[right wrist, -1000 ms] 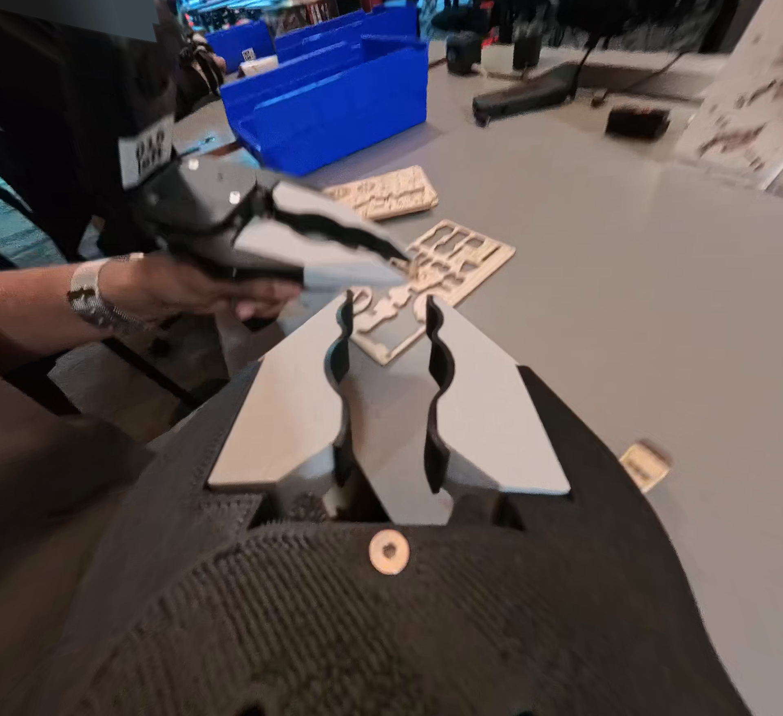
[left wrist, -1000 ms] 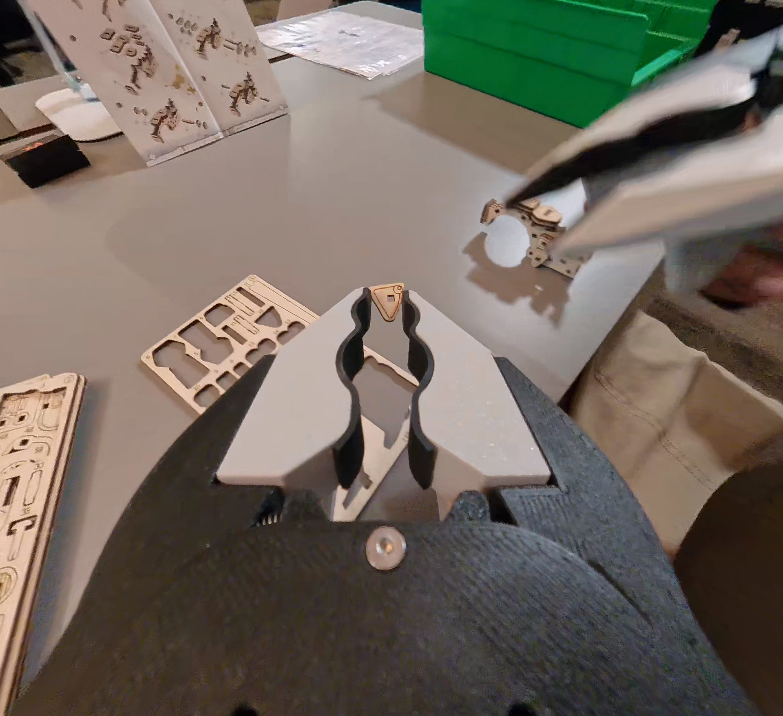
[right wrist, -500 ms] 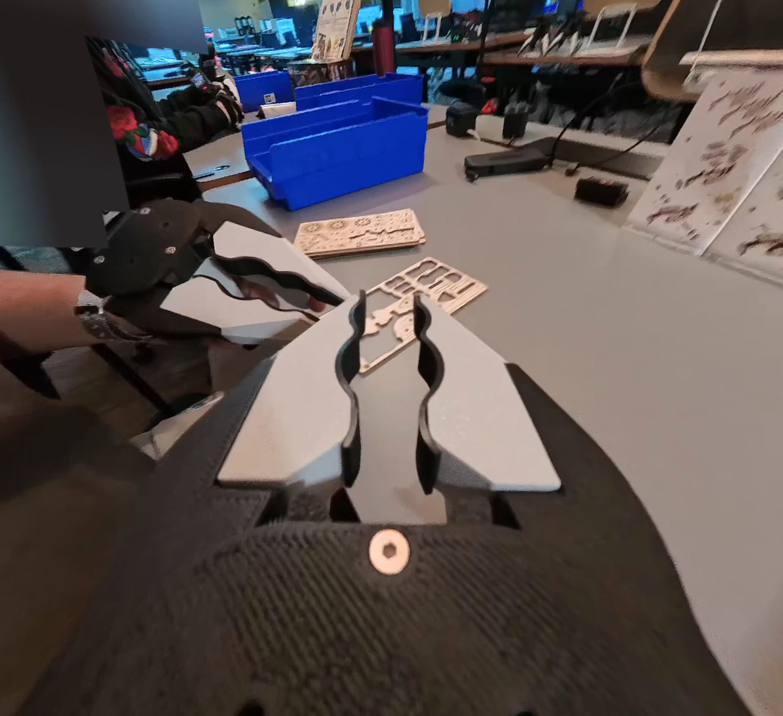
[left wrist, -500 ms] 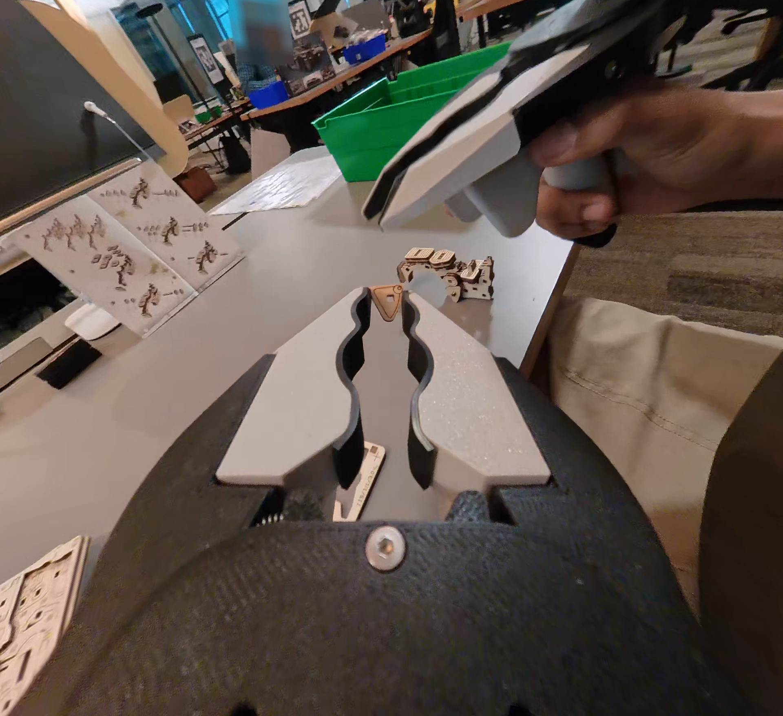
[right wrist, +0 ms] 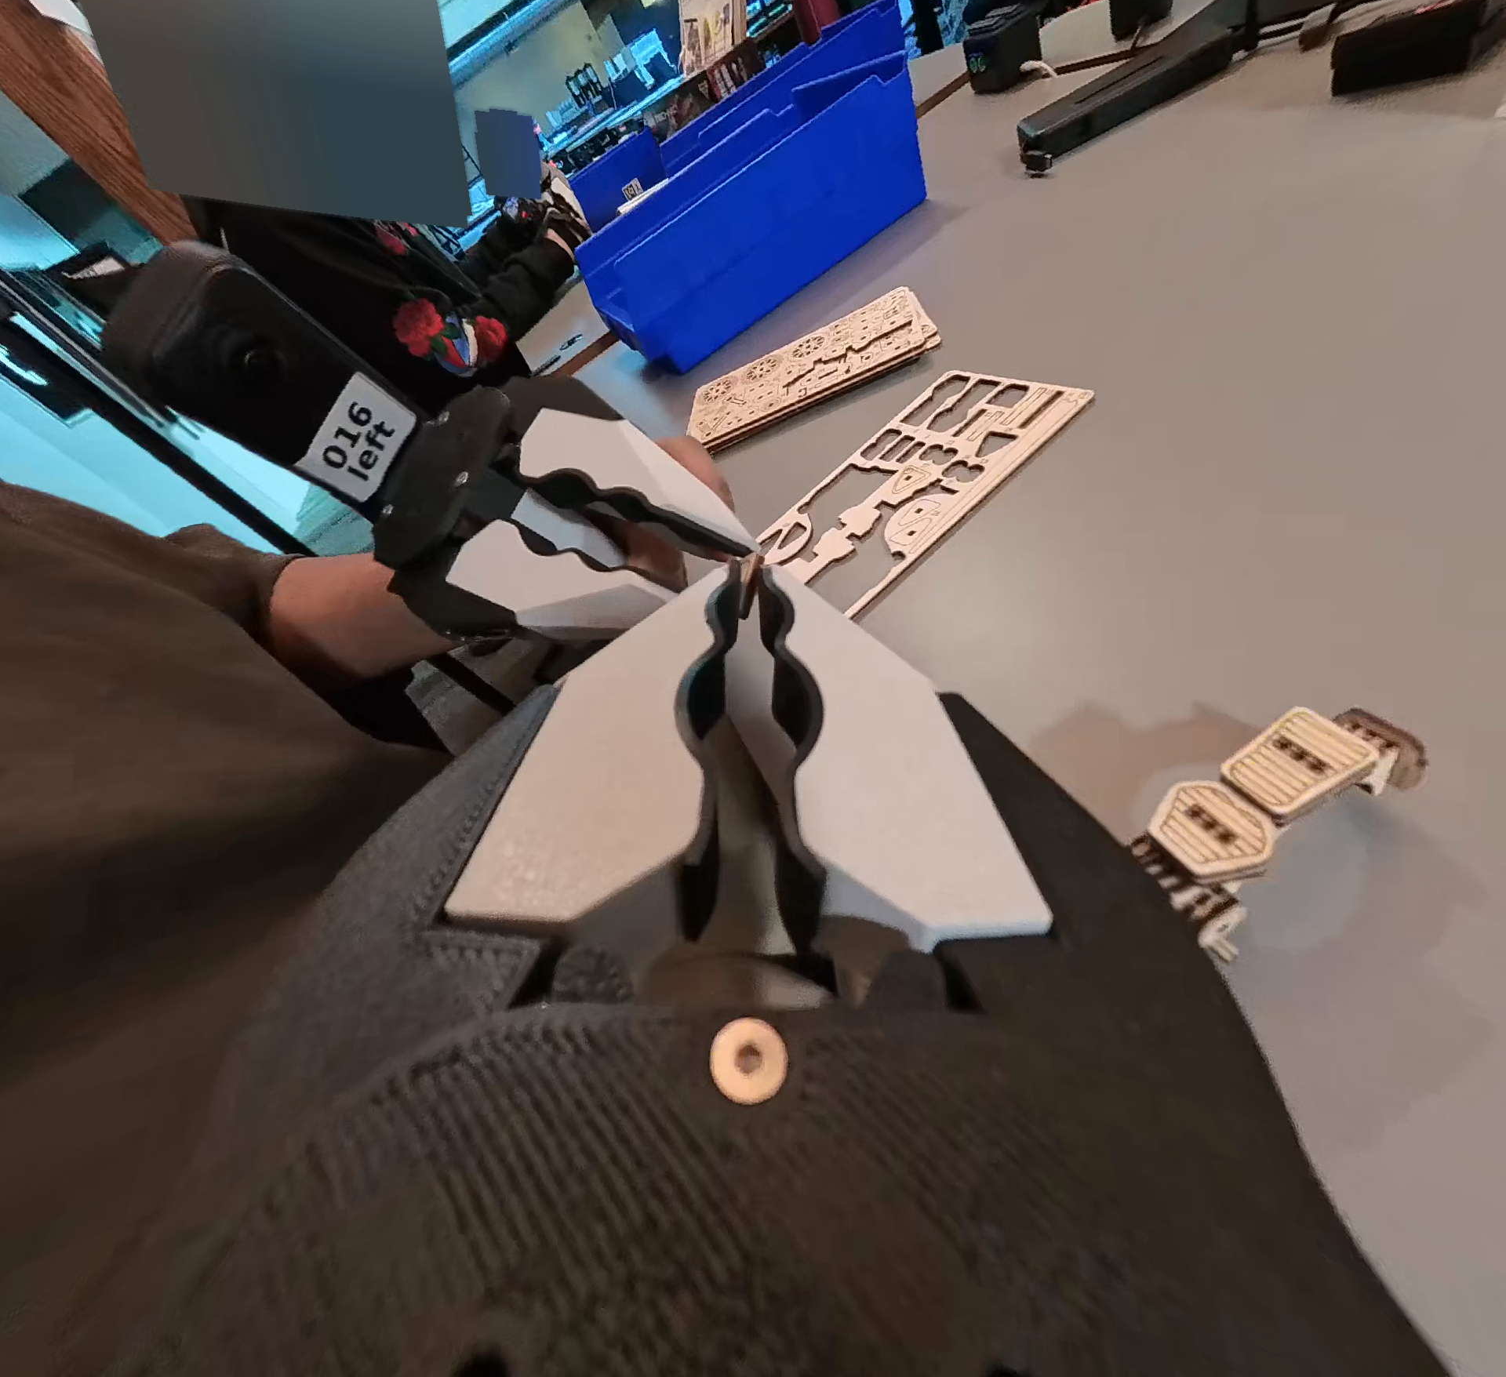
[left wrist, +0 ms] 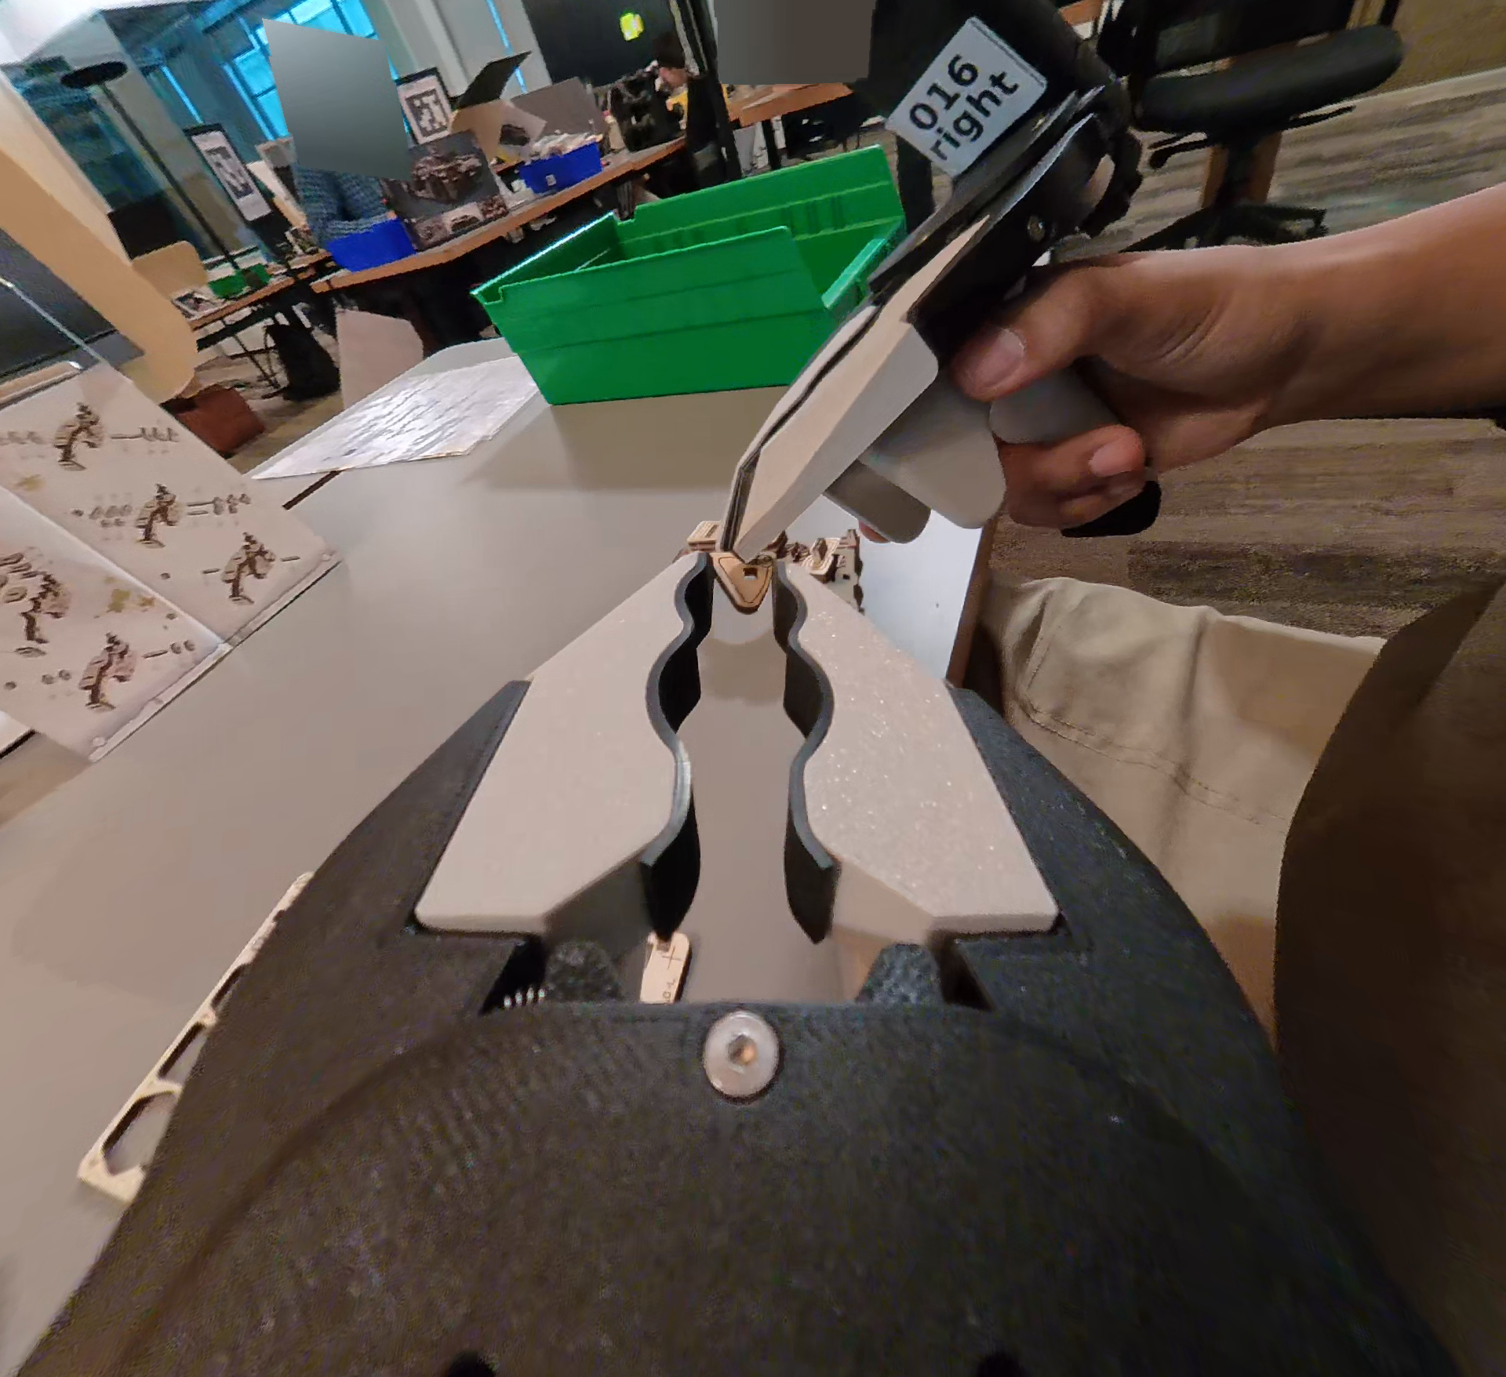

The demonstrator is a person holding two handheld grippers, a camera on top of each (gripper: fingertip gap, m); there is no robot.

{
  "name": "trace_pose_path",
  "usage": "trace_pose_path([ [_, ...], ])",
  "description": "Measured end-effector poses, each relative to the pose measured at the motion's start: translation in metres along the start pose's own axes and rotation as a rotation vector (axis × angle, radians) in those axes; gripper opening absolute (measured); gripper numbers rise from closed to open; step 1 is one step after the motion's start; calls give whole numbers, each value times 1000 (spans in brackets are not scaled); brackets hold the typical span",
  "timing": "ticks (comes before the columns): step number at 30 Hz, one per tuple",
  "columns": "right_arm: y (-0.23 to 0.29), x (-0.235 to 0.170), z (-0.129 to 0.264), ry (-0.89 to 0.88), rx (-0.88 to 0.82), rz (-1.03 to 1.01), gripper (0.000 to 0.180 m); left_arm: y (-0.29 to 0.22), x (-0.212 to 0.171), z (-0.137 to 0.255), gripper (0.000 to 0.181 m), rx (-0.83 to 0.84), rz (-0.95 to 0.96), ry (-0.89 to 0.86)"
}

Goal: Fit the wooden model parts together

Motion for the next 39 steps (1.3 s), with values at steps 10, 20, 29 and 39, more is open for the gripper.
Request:
trace_pose_path([
  [10, 2, -1, 10, -50, 61, -88, 5, -5, 7, -4, 11, -69, 38, -53],
  [20, -6, 9, 16, -126, 23, -96, 1, 16, 5, -6, 34, -24, 322, -23],
  [29, -8, 12, 7, -130, 12, -66, 1, 20, -6, -7, 35, -173, 746, 39],
  [39, -2, 12, -8, -114, 85, -73, 2, 21, -13, -2, 23, -250, 1003, 37],
])
Point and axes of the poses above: each gripper's, where its closed fingertips meet, z back along the fingers, x out of its top, y = z × x across the jaws, the point moved 4 cm from there along z, back along the fingers, and after that the axes turned 9 degrees about x, right-handed, at the moved point
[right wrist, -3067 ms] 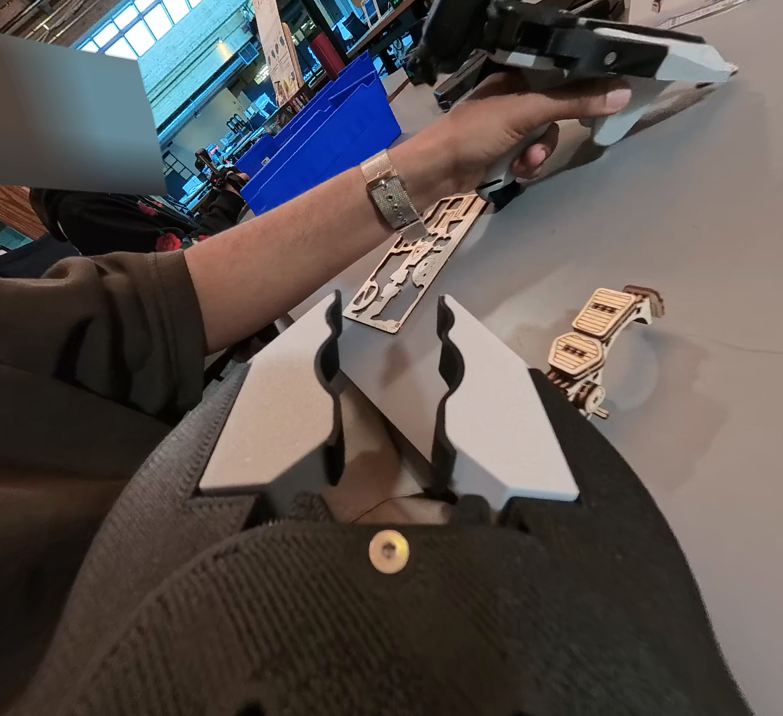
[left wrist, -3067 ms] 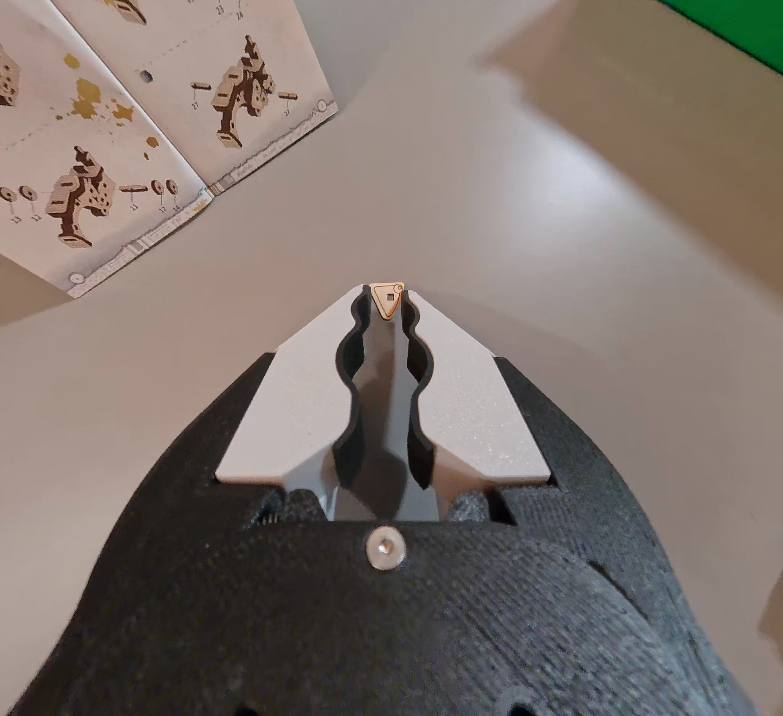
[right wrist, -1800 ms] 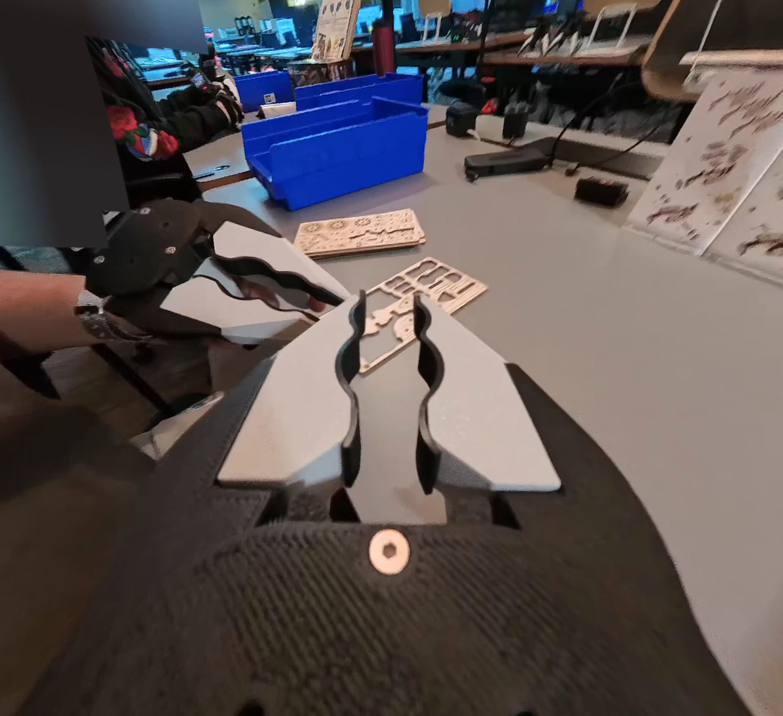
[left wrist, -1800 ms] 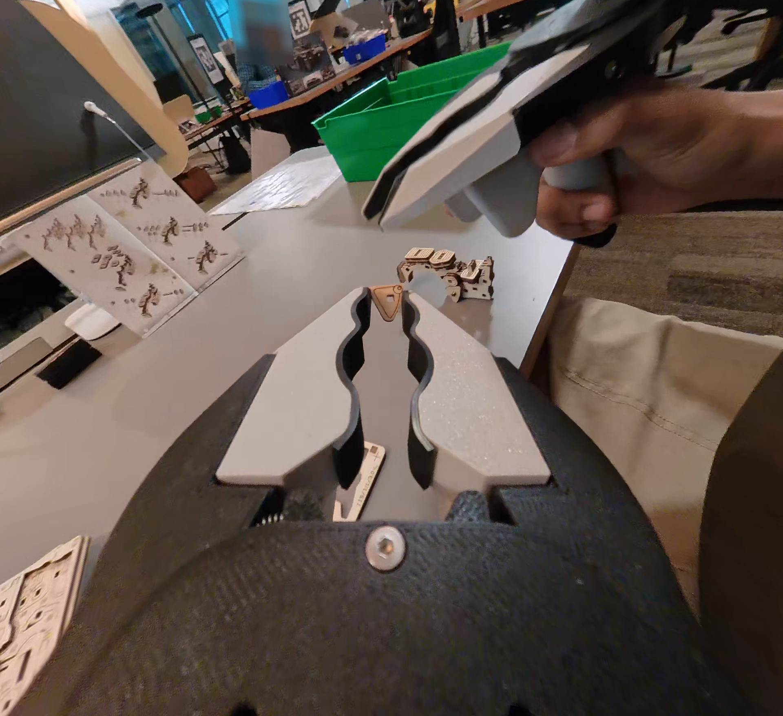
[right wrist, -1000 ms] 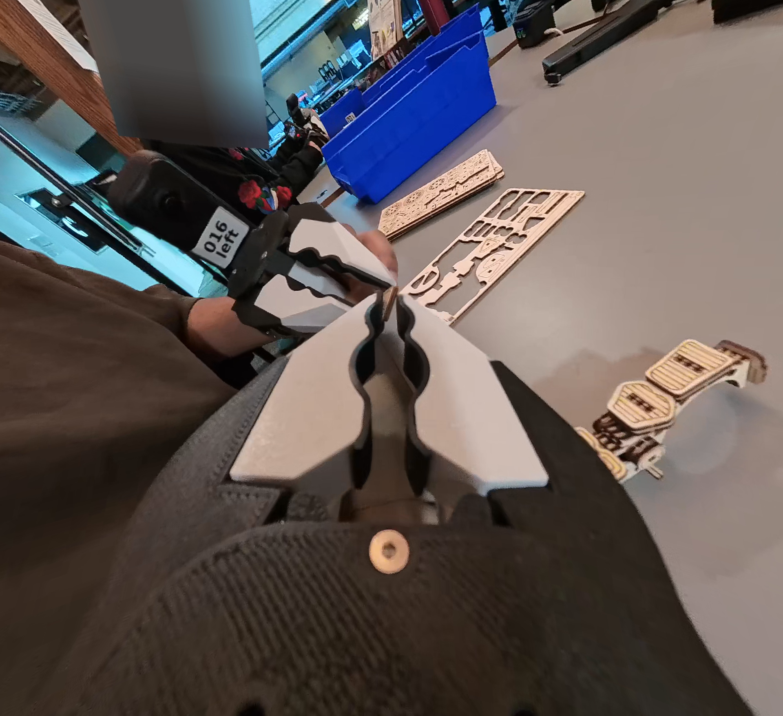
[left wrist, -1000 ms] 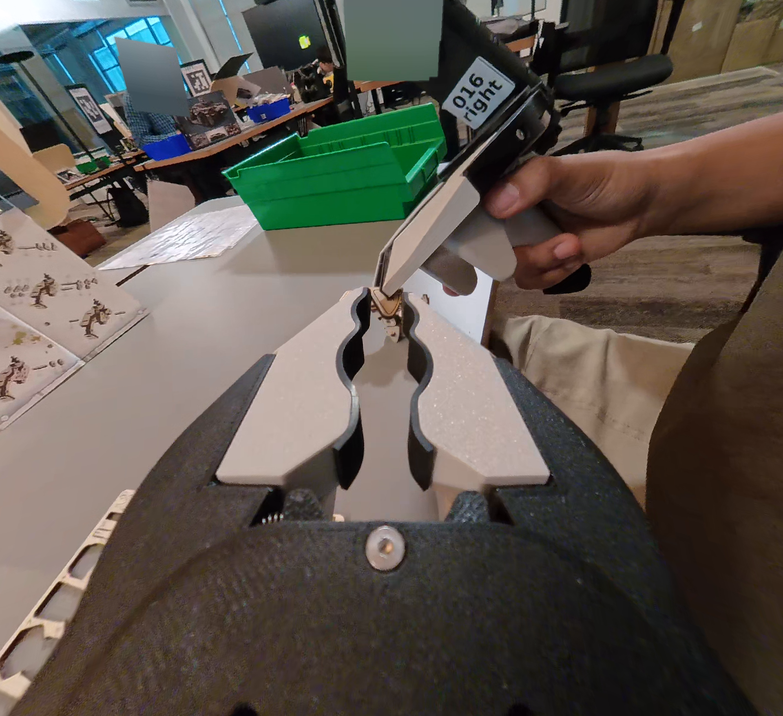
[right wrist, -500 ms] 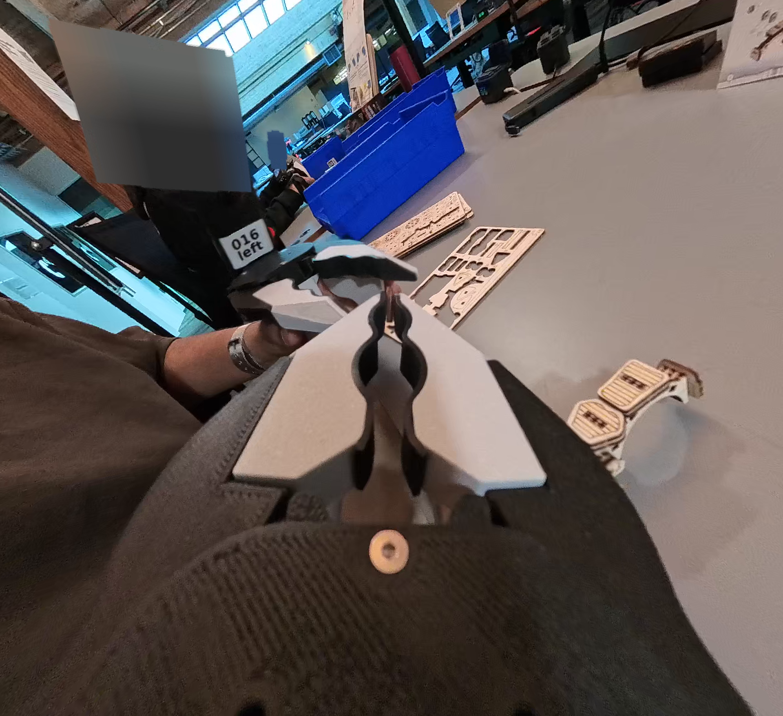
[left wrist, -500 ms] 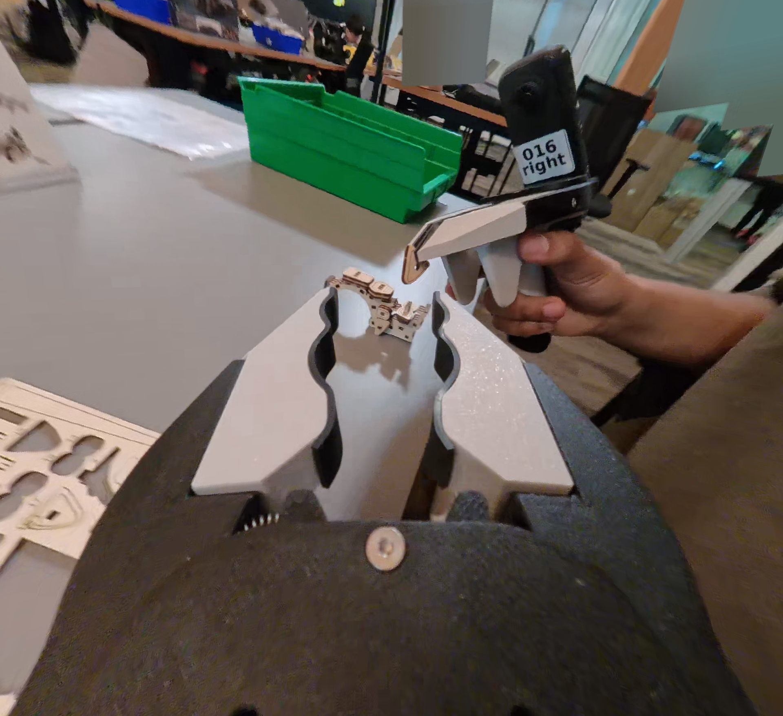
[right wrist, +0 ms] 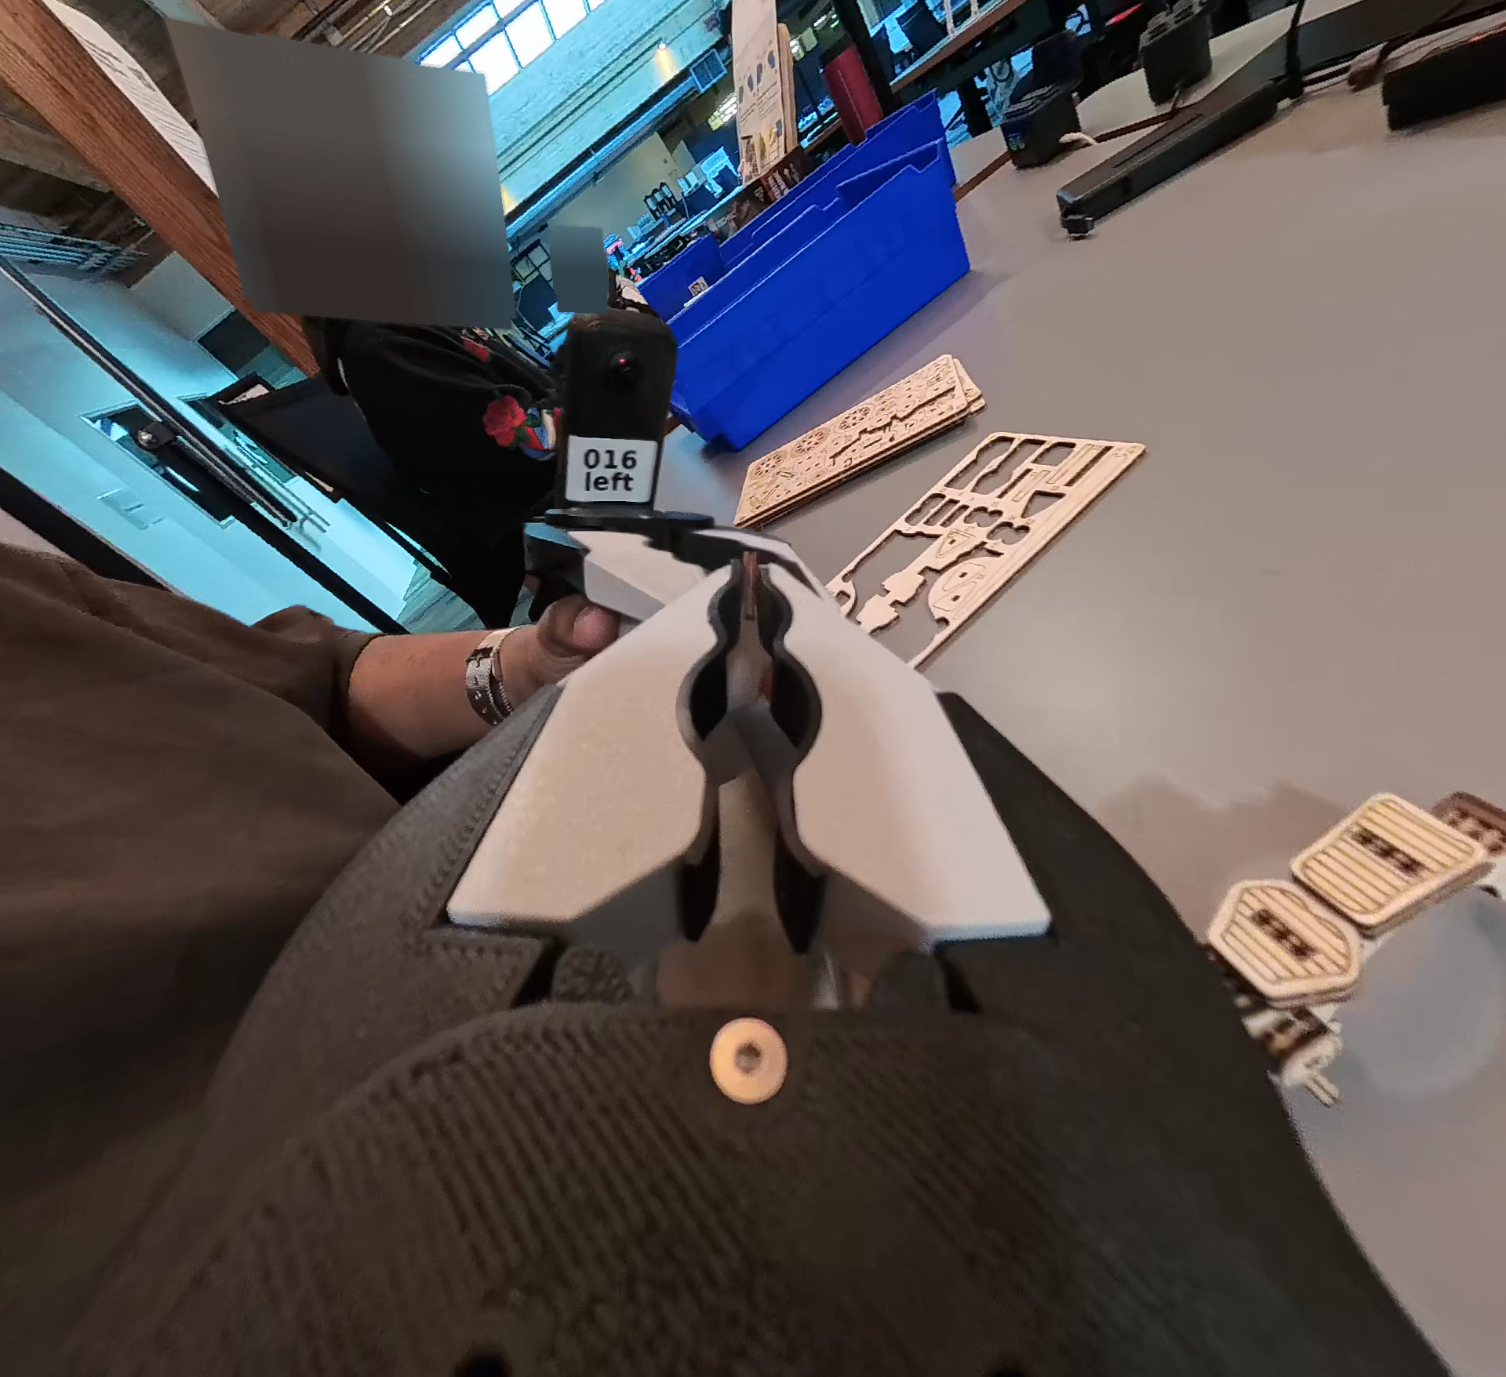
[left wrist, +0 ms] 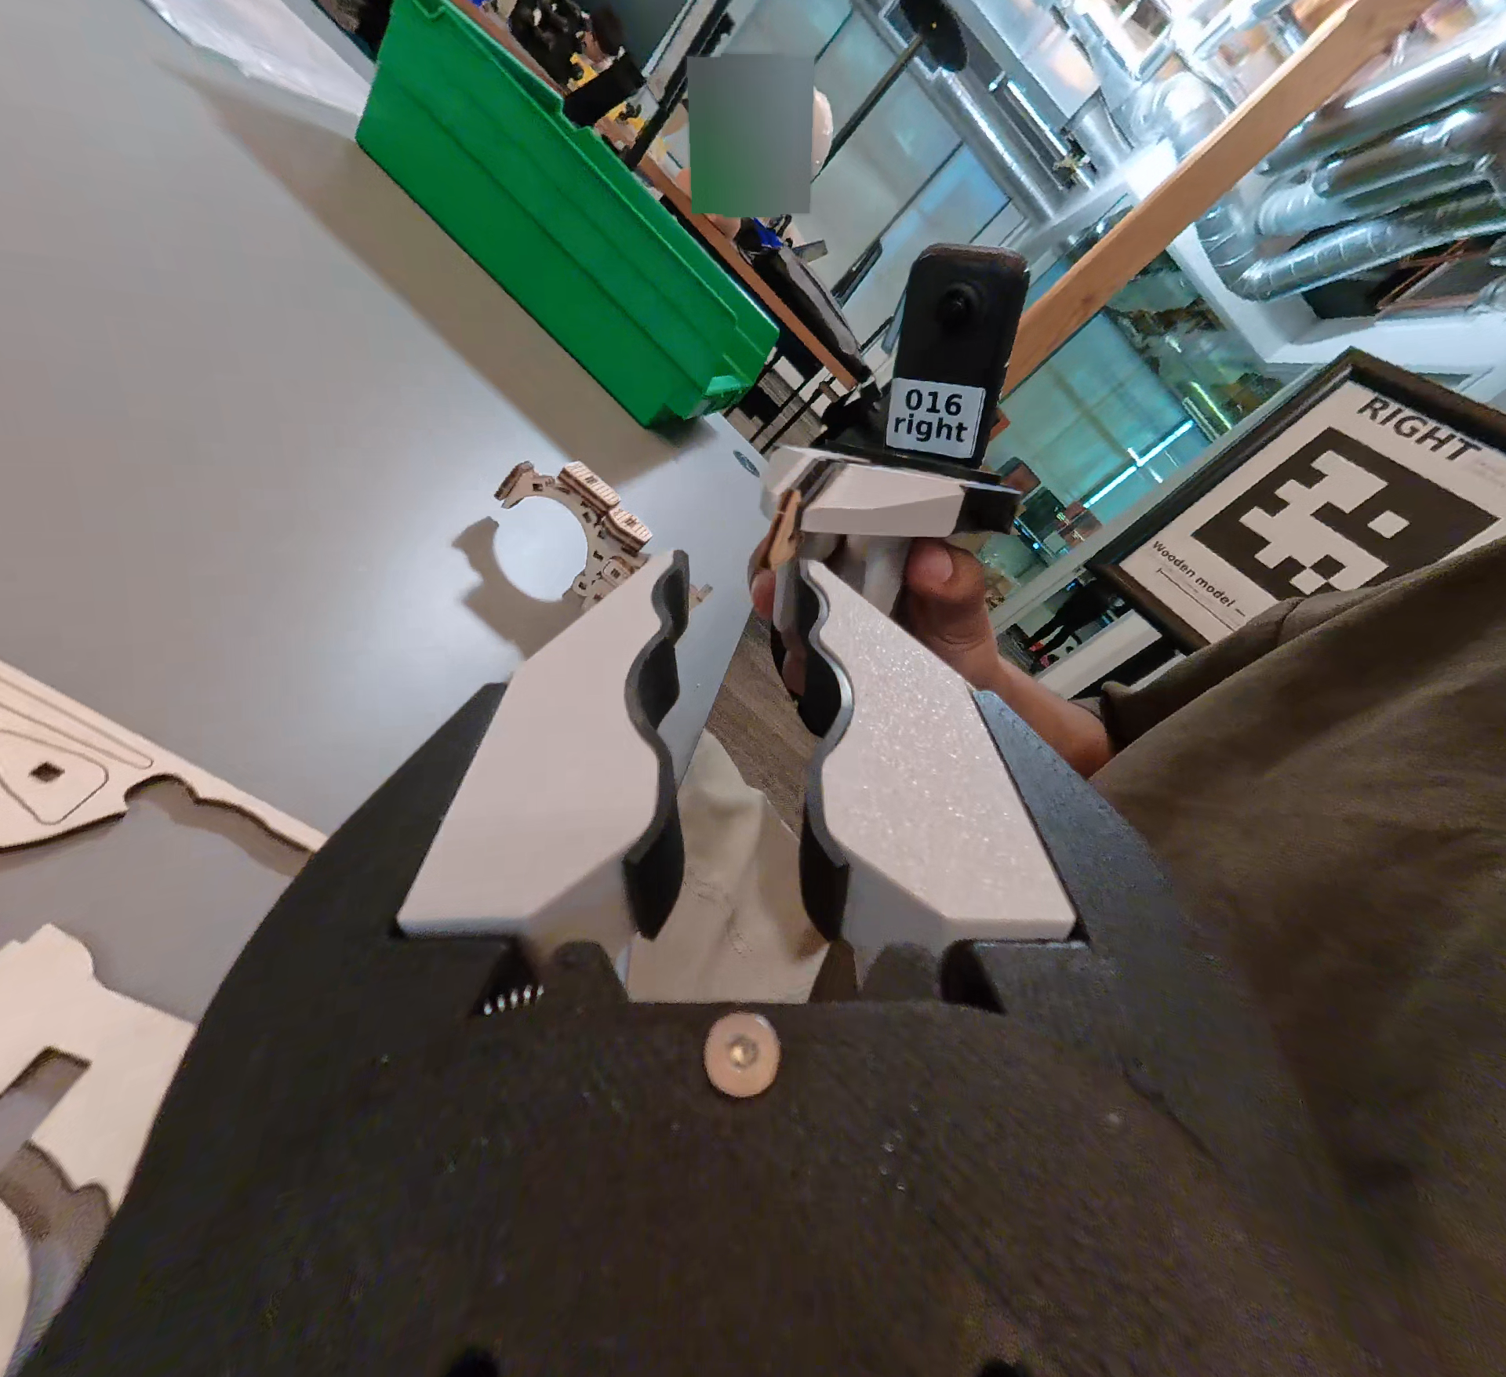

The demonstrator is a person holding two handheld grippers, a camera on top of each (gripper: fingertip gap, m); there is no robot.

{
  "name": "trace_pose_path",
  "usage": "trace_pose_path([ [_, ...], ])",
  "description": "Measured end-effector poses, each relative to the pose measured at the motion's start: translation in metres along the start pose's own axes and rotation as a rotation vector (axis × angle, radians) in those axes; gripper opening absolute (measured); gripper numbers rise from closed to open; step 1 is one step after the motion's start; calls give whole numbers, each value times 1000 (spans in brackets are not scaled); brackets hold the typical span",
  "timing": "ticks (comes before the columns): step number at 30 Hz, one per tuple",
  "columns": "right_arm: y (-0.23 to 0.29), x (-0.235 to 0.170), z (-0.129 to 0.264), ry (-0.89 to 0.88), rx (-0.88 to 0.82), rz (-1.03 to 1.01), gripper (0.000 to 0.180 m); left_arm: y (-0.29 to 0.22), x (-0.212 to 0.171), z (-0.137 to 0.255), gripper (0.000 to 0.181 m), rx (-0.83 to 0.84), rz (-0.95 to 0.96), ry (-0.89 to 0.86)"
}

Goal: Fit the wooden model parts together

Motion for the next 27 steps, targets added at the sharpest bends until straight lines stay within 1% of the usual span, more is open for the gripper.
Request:
trace_pose_path([
  [3, -2, -2, -3, 20, -15, 11, 2, 3, 2, 4, 21, 5, 21, -20],
  [8, -1, -2, -8, 45, -21, 51, 2, 1, 5, 12, 3, -38, 49, -43],
  [13, -1, -1, -12, 43, 13, 30, 3, 1, 8, 19, 0, -77, 90, -66],
  [16, -2, -3, -15, 62, 17, 46, 3, 3, 7, 23, 0, -66, 88, -66],
  [27, -10, -9, -24, 216, -95, 270, 13, 18, 9, 37, 0, 42, 82, -71],
])
Point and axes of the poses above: each gripper's, where its closed fingertips meet, z back along the fingers, x out of its top, y = z × x across the jaws, the point moved 4 cm from there along z, back along the fingers, and after that the axes turned 9 degrees about x, right-handed, at the moved point
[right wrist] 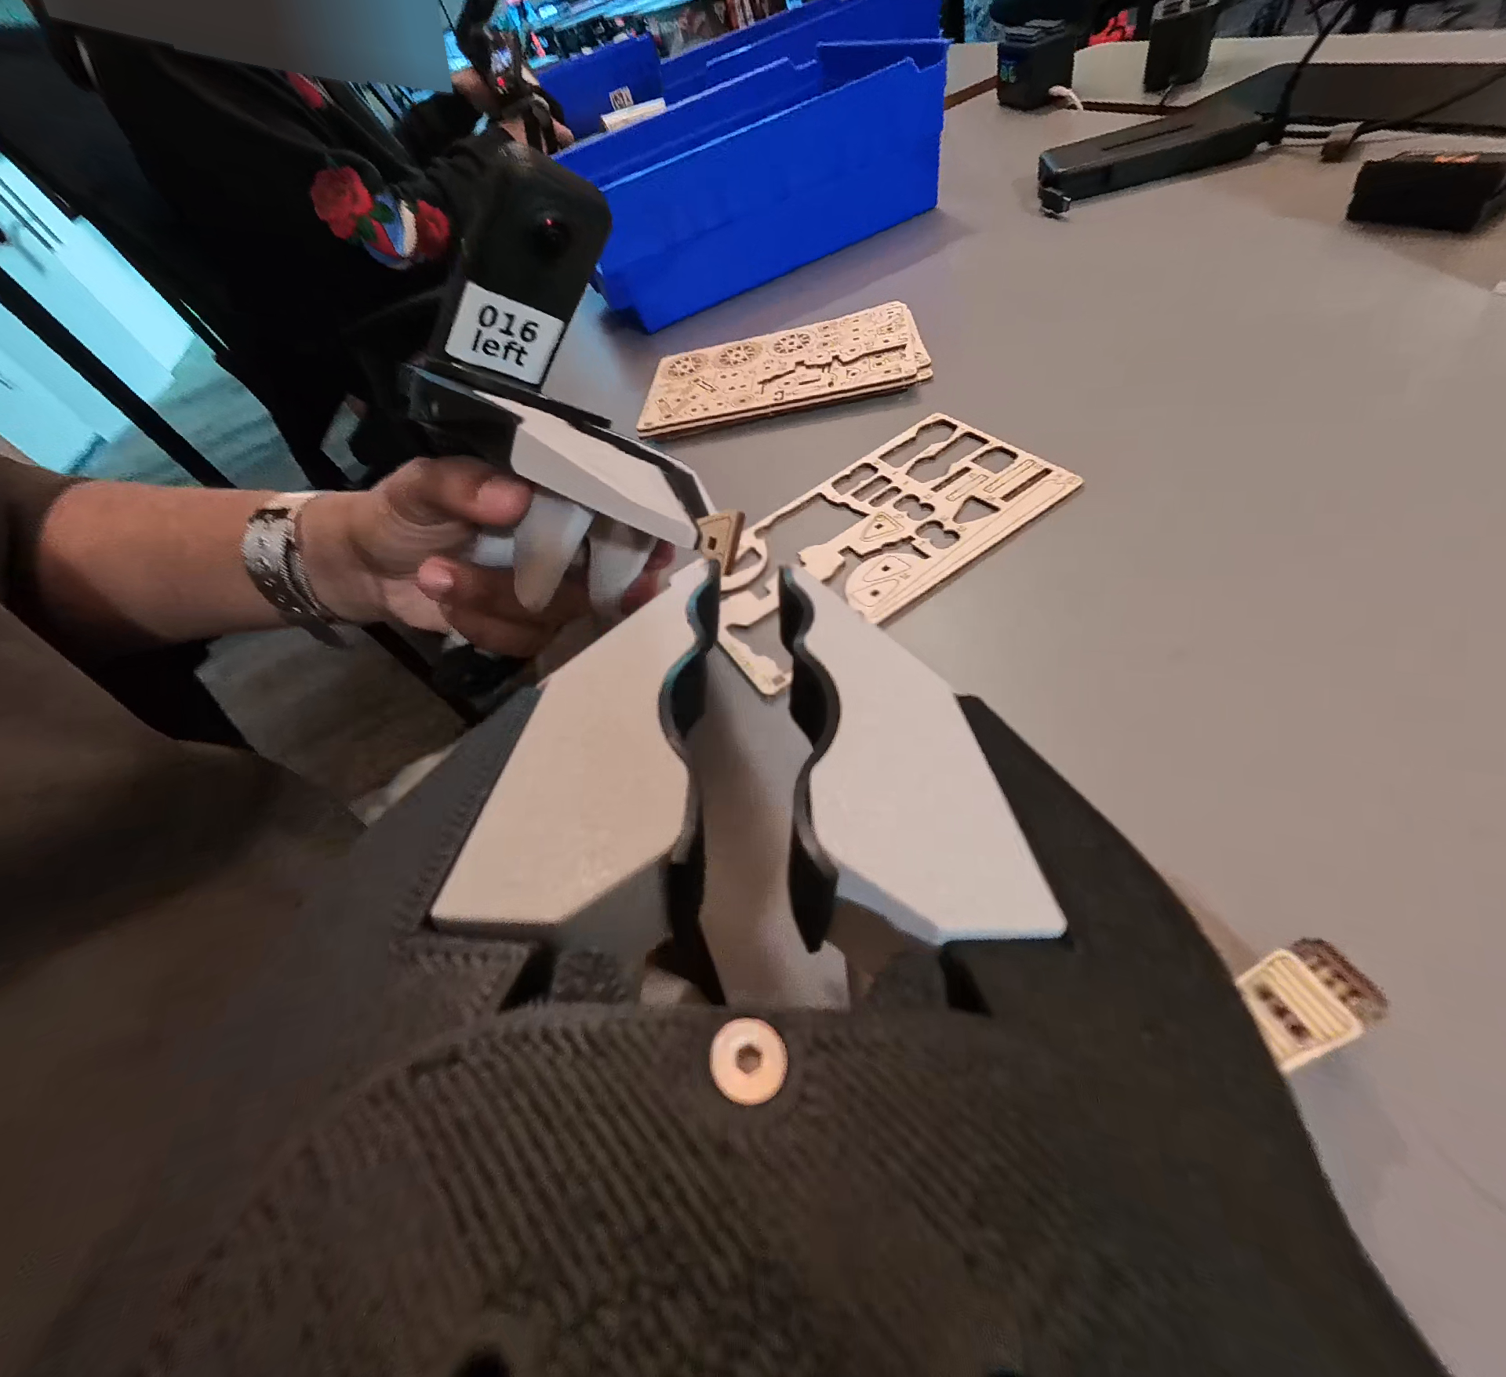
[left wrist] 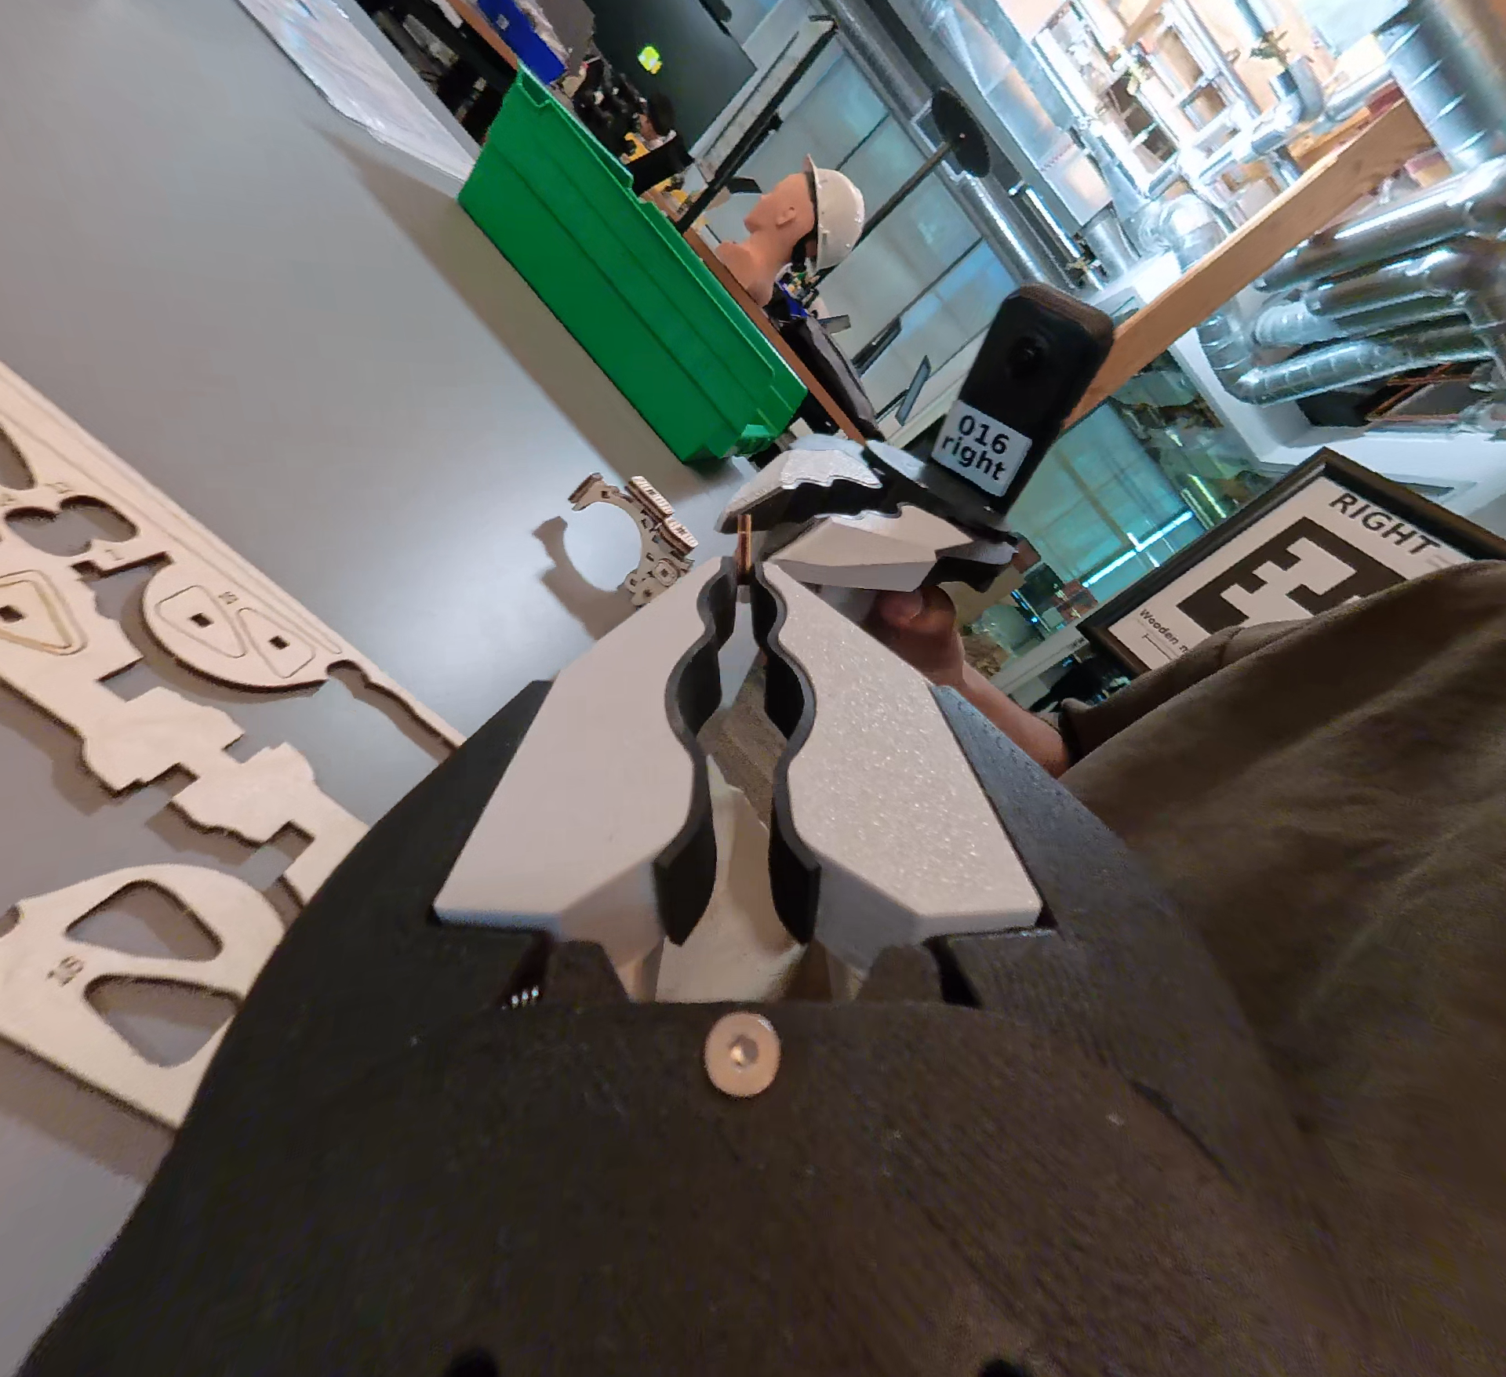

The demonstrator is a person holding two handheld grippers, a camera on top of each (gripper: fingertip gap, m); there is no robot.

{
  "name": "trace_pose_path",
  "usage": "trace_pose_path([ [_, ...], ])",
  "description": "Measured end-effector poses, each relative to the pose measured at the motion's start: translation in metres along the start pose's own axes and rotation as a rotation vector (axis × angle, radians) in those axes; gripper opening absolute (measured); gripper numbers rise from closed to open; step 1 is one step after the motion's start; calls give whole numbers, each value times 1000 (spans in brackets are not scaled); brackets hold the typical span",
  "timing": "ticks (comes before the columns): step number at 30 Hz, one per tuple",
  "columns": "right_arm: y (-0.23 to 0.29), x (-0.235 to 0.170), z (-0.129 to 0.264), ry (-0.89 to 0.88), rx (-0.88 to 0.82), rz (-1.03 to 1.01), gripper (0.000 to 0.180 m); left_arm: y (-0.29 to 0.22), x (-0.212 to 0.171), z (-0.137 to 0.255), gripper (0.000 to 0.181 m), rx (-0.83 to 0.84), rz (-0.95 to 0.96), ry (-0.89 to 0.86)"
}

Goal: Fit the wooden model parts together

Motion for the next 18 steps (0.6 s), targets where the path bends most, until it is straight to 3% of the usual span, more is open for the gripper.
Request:
trace_pose_path([
  [18, -1, 1, -7, 63, -38, 153, 13, 9, -3, 8, 0, 50, 24, 30],
])
Point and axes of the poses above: each gripper's, where its closed fingertips meet, z back along the fingers, x out of its top, y = z × x across the jaws, the point moved 4 cm from there along z, back along the fingers, and after that the axes turned 9 degrees about x, right-handed, at the moved point
